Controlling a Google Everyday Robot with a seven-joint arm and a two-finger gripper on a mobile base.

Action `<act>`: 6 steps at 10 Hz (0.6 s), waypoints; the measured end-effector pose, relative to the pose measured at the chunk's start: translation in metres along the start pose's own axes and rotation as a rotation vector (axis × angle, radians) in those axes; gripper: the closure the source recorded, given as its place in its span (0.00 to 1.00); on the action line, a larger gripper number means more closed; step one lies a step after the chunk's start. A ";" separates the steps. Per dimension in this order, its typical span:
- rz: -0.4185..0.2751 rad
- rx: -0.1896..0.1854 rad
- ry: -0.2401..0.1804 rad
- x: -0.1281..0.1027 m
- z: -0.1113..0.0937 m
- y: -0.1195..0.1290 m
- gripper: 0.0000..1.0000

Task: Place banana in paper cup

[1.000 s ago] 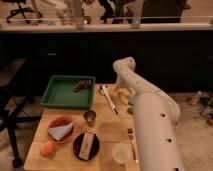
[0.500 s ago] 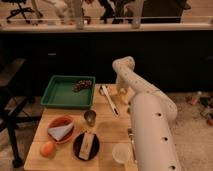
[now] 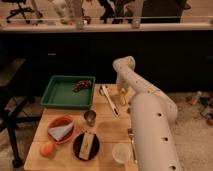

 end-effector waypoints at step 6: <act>0.010 -0.015 0.025 0.001 -0.016 -0.003 1.00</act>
